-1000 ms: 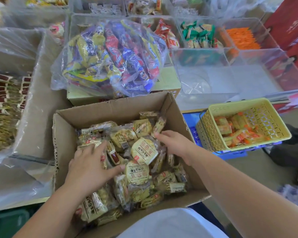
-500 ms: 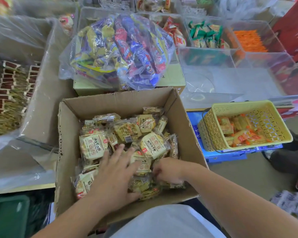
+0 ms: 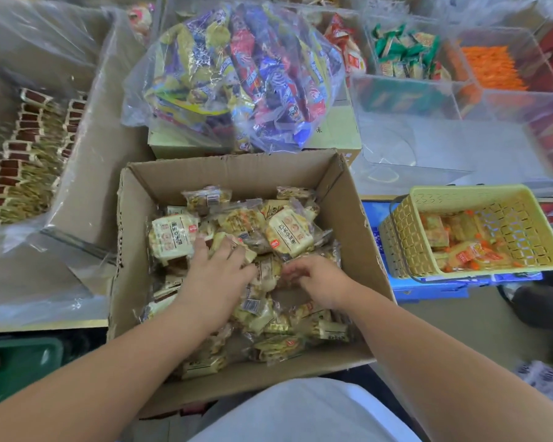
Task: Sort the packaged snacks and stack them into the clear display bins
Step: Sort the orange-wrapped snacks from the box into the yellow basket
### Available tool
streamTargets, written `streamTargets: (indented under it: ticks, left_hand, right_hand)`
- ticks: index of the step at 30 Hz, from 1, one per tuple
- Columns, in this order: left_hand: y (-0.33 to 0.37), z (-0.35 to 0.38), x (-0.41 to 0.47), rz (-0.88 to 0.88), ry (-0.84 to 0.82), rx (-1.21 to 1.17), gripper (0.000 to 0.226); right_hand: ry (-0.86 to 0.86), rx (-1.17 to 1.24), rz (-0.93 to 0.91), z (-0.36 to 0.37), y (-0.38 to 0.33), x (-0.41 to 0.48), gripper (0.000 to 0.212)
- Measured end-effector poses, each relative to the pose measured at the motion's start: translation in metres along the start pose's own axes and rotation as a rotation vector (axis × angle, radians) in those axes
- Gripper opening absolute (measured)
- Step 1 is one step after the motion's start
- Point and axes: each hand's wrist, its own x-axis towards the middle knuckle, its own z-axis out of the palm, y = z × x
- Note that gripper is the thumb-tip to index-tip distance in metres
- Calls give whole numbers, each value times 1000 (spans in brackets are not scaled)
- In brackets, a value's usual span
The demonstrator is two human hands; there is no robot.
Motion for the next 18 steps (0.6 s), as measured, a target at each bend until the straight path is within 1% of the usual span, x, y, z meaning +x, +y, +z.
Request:
streamTargets:
  ticks: [3,5,6,8,11,13,15,16,18]
  left_hand:
    - [-13,0,2,-42,25,-54,62]
    - [-19,3,4,-49,35,-82,67]
    - [-21,5,4,-41,41,-93,70]
    - [-24,9,3,-20,58,-123,70]
    - [-25,14,0,-20,73,-163,70]
    - [-24,16,0,-26,79,-171,72]
    - [-23,17,0,-30,81,-173,73]
    - [-23,17,1,-30,83,-173,74]
    - [-22,18,2,-31,90,-176,74]
  right_hand:
    - [108,-142,-46,1,-3,4,43]
    - [126,-222,-22,3,-3,7,35]
    - [107,-268,-9,4,-2,8,30]
    - [14,-376,-13,6,-2,10,27]
    - [-169,-519,-52,13,2,12,39]
    - [-280,-674,3,14,7,12,43]
    - [-378,-834,80,12,10,12,39]
    - [-400,-855,94,11,11,12,37]
    - [-415,-836,91,9,10,13,42]
